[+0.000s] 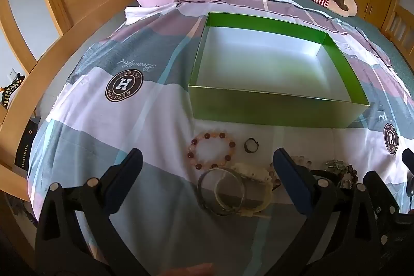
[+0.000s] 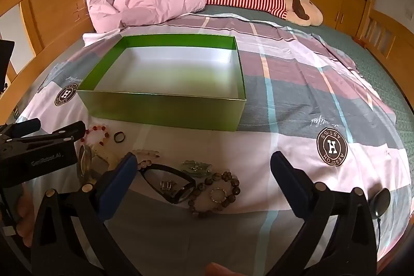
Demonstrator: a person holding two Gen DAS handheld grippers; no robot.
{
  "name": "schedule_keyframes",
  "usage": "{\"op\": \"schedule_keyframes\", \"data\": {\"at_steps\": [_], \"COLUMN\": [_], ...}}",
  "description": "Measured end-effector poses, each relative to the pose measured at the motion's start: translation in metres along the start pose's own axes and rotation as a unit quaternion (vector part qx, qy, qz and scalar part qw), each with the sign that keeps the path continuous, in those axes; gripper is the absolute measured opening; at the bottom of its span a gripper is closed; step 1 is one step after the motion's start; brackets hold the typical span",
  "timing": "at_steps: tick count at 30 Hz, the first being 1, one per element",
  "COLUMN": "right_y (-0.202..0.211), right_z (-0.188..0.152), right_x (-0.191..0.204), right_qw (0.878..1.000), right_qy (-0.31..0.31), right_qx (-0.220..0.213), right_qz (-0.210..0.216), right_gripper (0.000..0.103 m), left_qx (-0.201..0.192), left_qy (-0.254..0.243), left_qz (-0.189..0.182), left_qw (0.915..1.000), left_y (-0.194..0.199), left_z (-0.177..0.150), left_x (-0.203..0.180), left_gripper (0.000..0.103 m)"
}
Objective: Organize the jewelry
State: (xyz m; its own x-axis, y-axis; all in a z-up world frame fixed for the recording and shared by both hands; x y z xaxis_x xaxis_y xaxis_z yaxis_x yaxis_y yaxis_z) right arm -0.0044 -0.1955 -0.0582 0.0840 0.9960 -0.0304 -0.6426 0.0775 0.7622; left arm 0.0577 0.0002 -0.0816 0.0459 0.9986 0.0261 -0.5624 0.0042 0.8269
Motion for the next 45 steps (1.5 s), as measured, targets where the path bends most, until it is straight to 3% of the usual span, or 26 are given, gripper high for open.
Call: {"op": "schedule_keyframes", "data": {"at_steps": [45], "right_y": [-0.003], "right_z": [-0.003], "right_x": [0.005], "right_qw": [1.000], "right_qy": [-0.004], "right_qx": [0.006], "right_qz": [0.007], "right_gripper": [0.100], "left_qx": [0.014], "left_qy": [-0.005], "left_qz": [0.005], "left_qw": [0.9999], "left_y": [-0.007], "left_z": [-0.008], "left_x": [-0.002], "left_gripper": [0.100]}}
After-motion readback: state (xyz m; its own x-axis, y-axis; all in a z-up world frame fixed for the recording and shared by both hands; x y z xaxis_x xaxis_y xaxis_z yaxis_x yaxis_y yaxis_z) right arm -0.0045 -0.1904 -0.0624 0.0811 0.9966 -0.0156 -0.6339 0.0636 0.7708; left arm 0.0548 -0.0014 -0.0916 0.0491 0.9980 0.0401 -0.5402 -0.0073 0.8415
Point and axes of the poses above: each gripper's, at about its wrist camera, not at the fingertips, and y roughly against the way its jaws point, x to its left, z to its top, the point moved 10 cm from there along -y, roughly the way its jaws point, and after that the axes turned 1 degree about x, right-handed, at the moved point
